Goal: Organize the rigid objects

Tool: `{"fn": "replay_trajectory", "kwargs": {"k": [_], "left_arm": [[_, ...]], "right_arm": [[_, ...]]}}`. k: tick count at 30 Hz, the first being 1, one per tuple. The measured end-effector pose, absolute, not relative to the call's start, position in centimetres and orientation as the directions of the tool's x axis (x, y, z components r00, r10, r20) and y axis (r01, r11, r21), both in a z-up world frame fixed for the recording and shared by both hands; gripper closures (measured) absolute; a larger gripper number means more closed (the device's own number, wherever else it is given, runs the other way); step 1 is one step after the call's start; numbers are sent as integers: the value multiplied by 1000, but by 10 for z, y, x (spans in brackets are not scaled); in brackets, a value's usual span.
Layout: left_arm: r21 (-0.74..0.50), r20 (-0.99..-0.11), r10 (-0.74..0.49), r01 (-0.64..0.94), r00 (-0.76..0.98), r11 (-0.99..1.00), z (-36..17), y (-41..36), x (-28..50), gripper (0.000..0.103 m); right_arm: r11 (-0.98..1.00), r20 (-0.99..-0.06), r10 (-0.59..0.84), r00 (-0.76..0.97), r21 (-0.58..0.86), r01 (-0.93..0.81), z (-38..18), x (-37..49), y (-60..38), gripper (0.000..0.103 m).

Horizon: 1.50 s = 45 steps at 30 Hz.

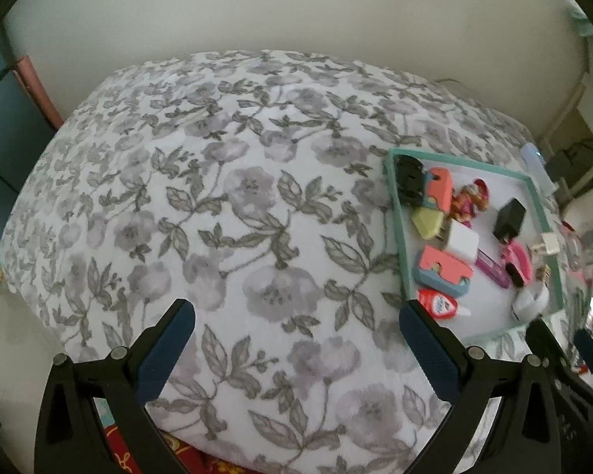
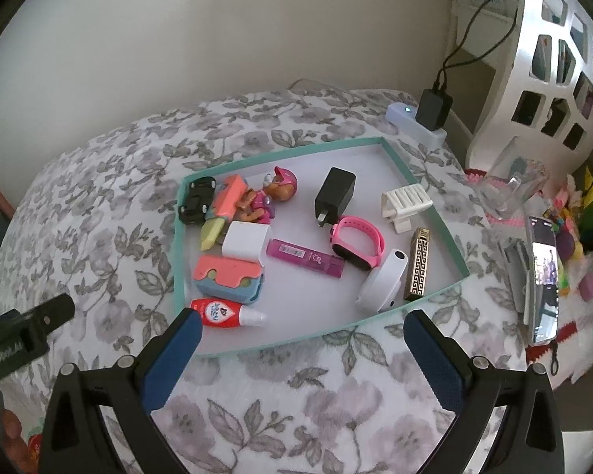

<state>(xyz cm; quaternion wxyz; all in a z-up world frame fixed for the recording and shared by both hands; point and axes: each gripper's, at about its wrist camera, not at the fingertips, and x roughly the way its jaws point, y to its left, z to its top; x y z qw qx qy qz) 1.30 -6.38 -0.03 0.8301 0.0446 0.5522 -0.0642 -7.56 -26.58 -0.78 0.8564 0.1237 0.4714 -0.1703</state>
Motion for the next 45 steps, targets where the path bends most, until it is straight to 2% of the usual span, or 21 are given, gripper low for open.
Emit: {"fn": "replay_trajectory", "kwargs": {"k": [18, 45], "left_arm": [[17, -912, -43, 144, 407, 989, -3, -36, -9, 0], [64, -905, -13, 166, 424, 984, 0, -44, -11, 0]], "right_arm": [[925, -841, -184, 509, 27, 380, -1, -79, -252, 0], [929, -849, -183, 495, 16, 370, -8, -77, -251, 0]]}}
